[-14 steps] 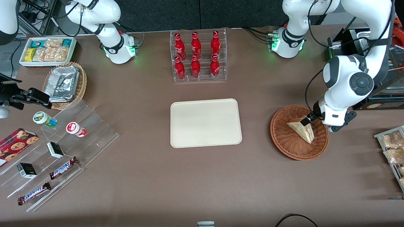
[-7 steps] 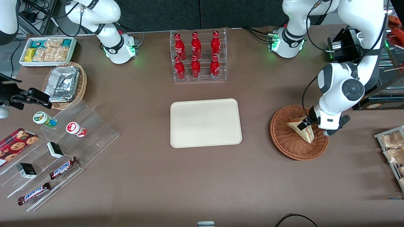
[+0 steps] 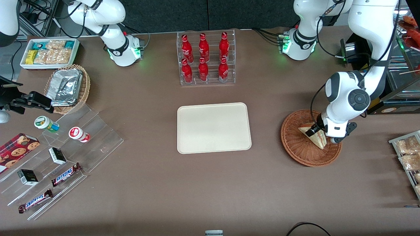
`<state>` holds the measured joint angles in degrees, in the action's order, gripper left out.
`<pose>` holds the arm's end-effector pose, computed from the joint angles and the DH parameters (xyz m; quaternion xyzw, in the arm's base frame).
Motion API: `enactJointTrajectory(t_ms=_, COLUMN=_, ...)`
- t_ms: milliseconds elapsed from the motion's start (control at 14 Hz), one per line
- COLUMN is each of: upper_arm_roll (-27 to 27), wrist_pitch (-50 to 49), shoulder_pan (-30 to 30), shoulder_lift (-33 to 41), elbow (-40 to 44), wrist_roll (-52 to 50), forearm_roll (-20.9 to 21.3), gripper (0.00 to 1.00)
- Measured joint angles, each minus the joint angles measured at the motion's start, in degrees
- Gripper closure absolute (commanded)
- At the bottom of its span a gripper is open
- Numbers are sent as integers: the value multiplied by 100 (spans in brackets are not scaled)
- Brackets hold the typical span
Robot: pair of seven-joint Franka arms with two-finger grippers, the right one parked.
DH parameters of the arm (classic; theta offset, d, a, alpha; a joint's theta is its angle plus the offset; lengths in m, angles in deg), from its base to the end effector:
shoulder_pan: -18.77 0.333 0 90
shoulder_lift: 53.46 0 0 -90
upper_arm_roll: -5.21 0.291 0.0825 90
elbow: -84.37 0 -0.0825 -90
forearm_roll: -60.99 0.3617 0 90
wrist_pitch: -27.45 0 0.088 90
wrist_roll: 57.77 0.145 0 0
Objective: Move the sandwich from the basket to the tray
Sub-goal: 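Lower the left gripper, close on the sandwich, and lift it, then carry the held sandwich over the cream tray with the left gripper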
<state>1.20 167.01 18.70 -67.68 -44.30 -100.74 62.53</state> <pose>0.5137 -0.0370 0.2066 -0.9457 -0.3236 0.0264 0.0113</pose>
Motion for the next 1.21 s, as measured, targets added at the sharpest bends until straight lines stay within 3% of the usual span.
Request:
enactJointTrajectory(t_ms=429, upper_arm_roll=-1, wrist_pitch=-89, shoulder_pan=-4, shoulder_lift=58, elbow=3, wrist_roll=-1, forearm_roll=153, gripper=100)
enactJointTrajectory(t_ms=786, upper_arm_roll=-106, wrist_pitch=-1125, shoulder_pan=-63, shoulder_lift=592, elbow=121, wrist_roll=14, forearm_roll=390, gripper=100)
enactJointTrajectory(t_ms=1214, upper_arm_roll=-512, wrist_pitch=-2540, shoulder_pan=-1059, shoulder_lift=866, elbow=917, wrist_roll=13, forearm_roll=357, gripper=100)
